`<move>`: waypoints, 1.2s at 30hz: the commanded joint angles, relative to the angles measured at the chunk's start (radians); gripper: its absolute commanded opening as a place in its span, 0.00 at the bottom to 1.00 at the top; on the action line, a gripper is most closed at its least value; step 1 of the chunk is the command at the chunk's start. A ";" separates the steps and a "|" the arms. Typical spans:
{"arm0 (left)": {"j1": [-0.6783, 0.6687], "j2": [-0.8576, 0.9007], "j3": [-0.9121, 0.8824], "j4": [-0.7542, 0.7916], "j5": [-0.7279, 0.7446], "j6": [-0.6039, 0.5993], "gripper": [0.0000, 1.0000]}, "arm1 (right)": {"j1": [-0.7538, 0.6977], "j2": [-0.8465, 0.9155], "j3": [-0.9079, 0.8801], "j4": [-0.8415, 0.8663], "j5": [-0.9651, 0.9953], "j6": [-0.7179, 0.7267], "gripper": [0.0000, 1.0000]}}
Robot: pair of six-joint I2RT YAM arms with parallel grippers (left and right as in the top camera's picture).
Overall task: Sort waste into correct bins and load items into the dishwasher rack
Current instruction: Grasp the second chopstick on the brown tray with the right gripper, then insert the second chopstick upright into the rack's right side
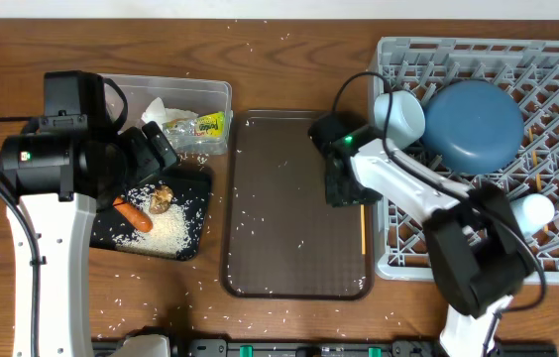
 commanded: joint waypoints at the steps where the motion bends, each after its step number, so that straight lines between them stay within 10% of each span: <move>1: 0.003 -0.005 -0.001 -0.003 -0.013 0.010 0.98 | -0.003 0.039 -0.003 0.000 0.029 0.037 0.39; 12: 0.003 -0.005 -0.001 -0.003 -0.013 0.010 0.98 | 0.002 0.067 -0.002 0.042 -0.202 -0.124 0.01; 26: 0.003 -0.004 -0.001 -0.003 -0.013 0.010 0.98 | -0.021 -0.204 0.114 0.006 -0.235 -0.315 0.01; 36: 0.003 -0.004 -0.001 -0.003 -0.013 0.010 0.98 | -0.343 -0.503 0.132 -0.029 -0.086 -0.386 0.01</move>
